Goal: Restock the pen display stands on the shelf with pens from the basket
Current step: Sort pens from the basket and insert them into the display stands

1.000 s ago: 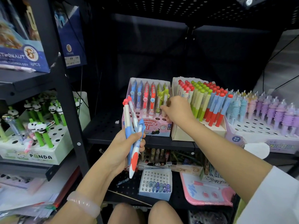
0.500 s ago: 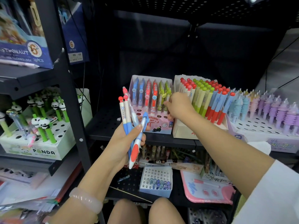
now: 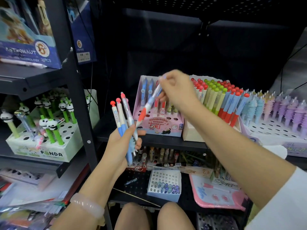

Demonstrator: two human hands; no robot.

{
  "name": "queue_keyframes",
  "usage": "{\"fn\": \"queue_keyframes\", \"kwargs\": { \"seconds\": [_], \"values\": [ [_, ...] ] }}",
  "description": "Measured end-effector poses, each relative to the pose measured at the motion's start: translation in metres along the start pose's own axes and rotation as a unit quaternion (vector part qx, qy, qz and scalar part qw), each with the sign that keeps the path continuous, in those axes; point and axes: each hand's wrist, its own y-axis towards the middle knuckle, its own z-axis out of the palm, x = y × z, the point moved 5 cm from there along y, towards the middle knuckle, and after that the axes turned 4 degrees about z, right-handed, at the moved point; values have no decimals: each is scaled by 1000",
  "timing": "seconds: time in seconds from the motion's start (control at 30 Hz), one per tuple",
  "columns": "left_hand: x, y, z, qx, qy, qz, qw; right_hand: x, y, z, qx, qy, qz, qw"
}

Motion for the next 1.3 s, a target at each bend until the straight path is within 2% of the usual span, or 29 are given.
{"fn": "queue_keyframes", "kwargs": {
  "seconds": [0.07,0.13,0.37,0.57,0.67,0.83,0.93,1.0,1.07,1.1,1.17,1.2,1.23,1.3],
  "values": [
    [1,-1,-7,-13,17,-5,1000,16,14,-10,-90,-44,-80,992],
    [3,-2,-10,-16,21,-6,1000,21,22,-4,-113,-115,-115,980],
    [4,-2,-18,19,32,-10,999,18,33,37,-32,-278,-125,952],
    [1,-3,-21,15,21,-3,1000,19,44,43,-62,-322,-98,940],
    [0,-3,-21,-3,-8,-2,1000,10,46,51,-24,-366,-65,928],
    [-2,-4,-24,-24,-19,-8,999,11,47,72,21,-482,-87,872],
    [-3,-4,-24,-34,-45,-11,998,12,38,85,52,-576,-123,806],
    [-4,-4,-22,-32,-66,-11,997,10,38,87,84,-594,-108,793],
    [-5,-4,-22,-31,-78,-8,996,14,40,80,84,-568,-77,815],
    [-6,-4,-22,-30,-82,-7,996,18,40,74,76,-530,-69,842],
    [-8,-4,-19,-26,-86,-5,996,19,36,63,91,-381,-39,919],
    [-8,-3,-17,-23,-84,-4,996,16,31,60,123,-284,-12,951],
    [-8,-2,-15,-19,-80,-5,997,14,23,60,168,-208,14,963],
    [-8,-2,-9,-10,-73,-8,997,6,8,59,237,-123,50,962]
  ]
}}
